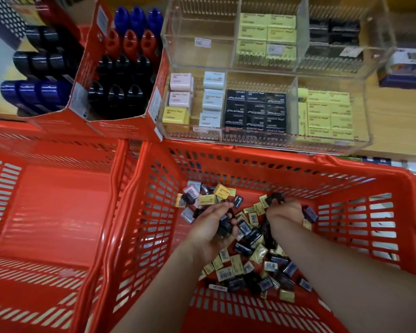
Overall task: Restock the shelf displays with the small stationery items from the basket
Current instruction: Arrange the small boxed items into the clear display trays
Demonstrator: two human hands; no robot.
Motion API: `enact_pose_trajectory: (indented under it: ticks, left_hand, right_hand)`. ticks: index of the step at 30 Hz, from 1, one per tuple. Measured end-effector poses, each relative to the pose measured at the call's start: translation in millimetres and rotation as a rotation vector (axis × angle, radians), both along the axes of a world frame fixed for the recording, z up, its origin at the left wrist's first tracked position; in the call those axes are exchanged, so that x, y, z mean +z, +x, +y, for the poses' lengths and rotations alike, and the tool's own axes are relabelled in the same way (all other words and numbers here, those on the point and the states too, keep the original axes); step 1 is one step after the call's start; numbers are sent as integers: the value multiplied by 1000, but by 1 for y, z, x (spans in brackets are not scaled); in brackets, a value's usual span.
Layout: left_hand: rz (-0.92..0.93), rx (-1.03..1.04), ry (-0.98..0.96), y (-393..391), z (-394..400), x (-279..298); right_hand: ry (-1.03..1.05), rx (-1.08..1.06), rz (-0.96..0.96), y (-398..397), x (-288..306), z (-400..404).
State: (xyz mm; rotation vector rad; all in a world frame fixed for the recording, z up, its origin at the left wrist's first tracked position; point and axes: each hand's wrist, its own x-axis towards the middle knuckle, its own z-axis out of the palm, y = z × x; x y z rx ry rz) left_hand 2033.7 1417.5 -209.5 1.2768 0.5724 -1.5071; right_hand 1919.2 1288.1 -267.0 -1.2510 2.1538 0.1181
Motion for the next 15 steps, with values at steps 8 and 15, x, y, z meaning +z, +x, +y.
enact_pose_trajectory:
  ticks: [8, 15]
  left_hand:
    - [-18, -24, -6, 7, 3, -4]
    - [-68, -141, 36, 3, 3, 35]
  right_hand:
    - [-184, 19, -125, -8, -5, 3]
    - [-67, -75, -120, -22, 30, 6]
